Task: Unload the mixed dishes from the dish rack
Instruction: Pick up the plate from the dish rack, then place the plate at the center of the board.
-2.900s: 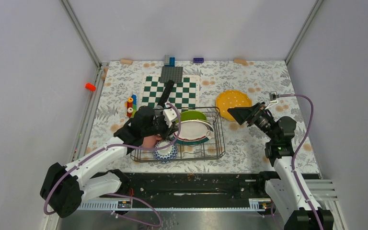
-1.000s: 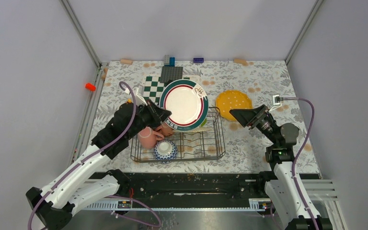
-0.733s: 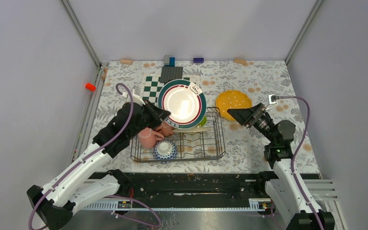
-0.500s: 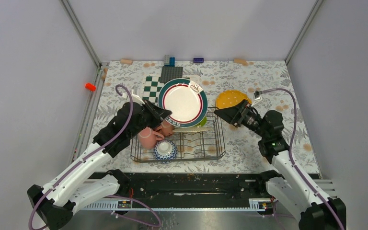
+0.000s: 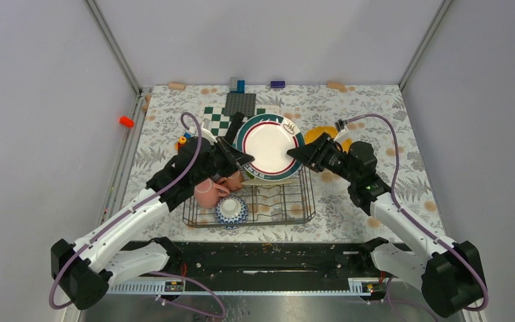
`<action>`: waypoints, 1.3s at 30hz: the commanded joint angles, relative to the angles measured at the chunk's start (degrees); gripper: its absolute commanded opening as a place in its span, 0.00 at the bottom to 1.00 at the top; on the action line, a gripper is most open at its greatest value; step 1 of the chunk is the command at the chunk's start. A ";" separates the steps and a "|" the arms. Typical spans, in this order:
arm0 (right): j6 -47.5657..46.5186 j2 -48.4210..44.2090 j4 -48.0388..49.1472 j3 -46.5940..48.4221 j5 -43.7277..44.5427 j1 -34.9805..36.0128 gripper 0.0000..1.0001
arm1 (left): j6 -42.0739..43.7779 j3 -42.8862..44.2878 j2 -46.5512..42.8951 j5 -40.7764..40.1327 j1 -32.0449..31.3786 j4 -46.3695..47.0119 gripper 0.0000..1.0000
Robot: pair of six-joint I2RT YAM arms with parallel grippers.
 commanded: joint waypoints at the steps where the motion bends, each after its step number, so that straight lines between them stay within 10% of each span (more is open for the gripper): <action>1: -0.47 -0.32 1.91 2.49 3.05 1.23 0.41 | 0.70 2.46 1.25 2.80 -0.10 7.55 0.00; 6: -1.37 -2.06 0.39 1.85 5.25 1.52 0.00 | 3.39 2.52 2.35 3.37 -0.11 7.92 0.00; 8: -1.39 -2.97 0.46 1.18 5.85 1.48 0.00 | 5.36 2.33 2.41 3.95 -0.09 8.54 0.03; 13: -0.64 -6.06 0.56 0.02 7.58 1.50 0.00 | 10.30 0.35 1.36 5.90 -0.09 11.32 0.97; 27: -9.32 -9.80 -15.79 12.03 21.65 0.15 0.00 | 26.51 -10.65 -11.81 9.97 -0.10 18.54 0.99; 39: -9.33 -10.30 -27.59 11.35 27.47 -15.39 0.00 | 33.97 -18.74 -26.49 0.98 -0.10 12.12 0.99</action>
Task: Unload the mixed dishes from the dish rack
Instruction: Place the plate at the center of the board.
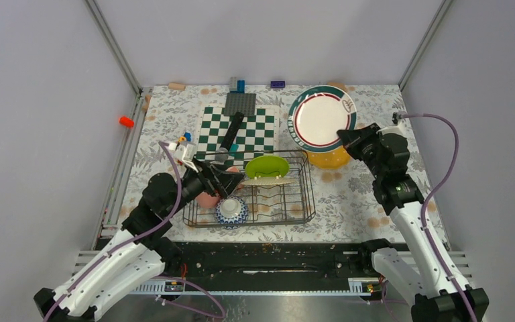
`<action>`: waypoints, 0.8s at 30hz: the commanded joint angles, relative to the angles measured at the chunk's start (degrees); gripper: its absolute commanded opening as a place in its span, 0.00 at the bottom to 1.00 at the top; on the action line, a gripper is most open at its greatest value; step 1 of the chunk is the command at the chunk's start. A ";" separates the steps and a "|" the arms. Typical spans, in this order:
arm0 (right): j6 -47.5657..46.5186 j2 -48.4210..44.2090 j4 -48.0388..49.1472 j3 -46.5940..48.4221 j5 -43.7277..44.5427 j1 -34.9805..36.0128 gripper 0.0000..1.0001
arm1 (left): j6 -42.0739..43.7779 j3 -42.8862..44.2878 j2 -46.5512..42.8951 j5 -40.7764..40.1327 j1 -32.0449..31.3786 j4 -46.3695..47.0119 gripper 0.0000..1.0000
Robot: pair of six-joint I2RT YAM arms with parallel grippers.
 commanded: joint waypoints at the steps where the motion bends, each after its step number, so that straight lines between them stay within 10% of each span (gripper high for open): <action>1: -0.42 0.57 -3.37 0.63 5.07 -5.01 0.00 | 4.14 -1.91 -3.73 -3.12 -0.13 -0.83 0.99; 24: 8.24 22.12 3.53 -2.61 10.46 -9.50 0.01 | 11.85 -4.19 -6.69 5.32 -0.08 -1.72 0.99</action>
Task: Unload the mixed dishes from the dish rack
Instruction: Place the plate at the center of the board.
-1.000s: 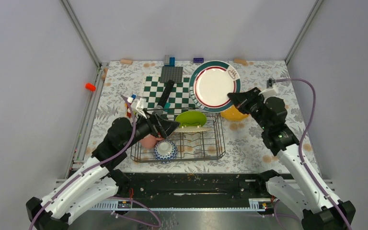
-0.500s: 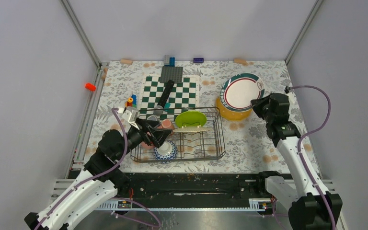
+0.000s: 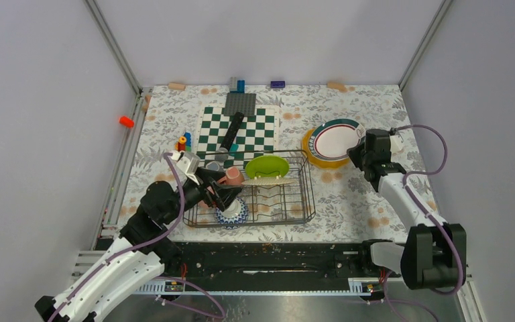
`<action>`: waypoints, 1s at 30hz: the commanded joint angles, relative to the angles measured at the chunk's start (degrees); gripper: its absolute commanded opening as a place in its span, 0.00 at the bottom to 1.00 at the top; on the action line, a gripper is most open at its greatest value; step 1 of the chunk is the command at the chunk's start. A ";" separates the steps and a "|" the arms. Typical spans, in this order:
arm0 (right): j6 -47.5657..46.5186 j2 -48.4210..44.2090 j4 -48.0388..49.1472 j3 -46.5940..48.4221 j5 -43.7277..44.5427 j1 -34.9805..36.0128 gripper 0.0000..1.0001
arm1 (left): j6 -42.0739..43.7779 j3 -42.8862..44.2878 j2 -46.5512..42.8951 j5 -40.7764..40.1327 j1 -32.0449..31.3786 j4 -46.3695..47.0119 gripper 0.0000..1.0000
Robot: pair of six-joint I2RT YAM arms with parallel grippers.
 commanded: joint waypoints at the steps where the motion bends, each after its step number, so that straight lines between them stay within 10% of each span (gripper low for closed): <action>1: 2.02 4.42 9.32 0.86 -2.37 -0.26 0.02 | 1.20 0.60 0.54 2.05 -0.12 1.48 0.99; 11: 5.25 12.71 14.13 0.74 -3.59 -0.26 0.04 | 1.20 0.65 0.38 1.07 -0.15 1.10 0.99; 19: 5.35 15.12 16.52 -0.94 -5.77 -0.27 0.35 | 1.27 0.60 1.30 1.15 -0.15 1.90 0.99; 30: -0.69 13.93 9.82 0.43 -7.82 -0.27 0.49 | 0.53 2.47 5.88 2.17 -0.15 2.72 0.99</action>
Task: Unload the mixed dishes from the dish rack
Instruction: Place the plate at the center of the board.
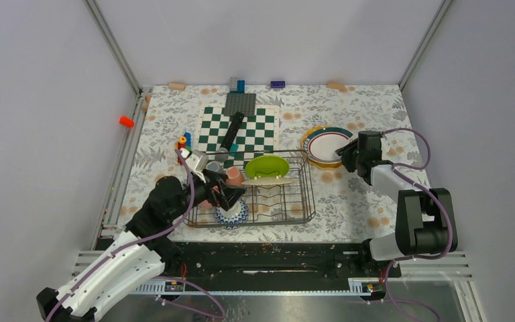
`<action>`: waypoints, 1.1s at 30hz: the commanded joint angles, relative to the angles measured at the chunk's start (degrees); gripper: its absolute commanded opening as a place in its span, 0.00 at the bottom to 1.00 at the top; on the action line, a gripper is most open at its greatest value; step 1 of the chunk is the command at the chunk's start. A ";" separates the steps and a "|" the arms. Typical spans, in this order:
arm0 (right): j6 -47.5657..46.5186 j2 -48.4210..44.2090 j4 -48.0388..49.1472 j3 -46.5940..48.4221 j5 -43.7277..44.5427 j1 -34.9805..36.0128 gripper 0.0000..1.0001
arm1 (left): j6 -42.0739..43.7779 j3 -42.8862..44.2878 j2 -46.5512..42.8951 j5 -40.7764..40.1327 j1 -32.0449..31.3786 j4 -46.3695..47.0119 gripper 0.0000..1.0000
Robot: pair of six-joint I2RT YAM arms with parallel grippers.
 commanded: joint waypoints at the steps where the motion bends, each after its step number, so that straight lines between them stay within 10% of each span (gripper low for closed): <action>1: -5.03 -1.73 -4.61 2.87 -0.30 0.00 0.50 | 0.24 2.86 2.47 1.77 -0.15 3.43 0.99; 21: -12.30 -8.27 -13.70 3.30 -1.86 0.05 0.99 | 11.16 10.64 15.48 -0.44 -3.29 -1.86 0.99; 33: -12.93 -23.94 -12.41 -3.43 -4.89 0.09 1.00 | 23.11 16.74 26.72 -19.37 -16.50 -6.88 0.99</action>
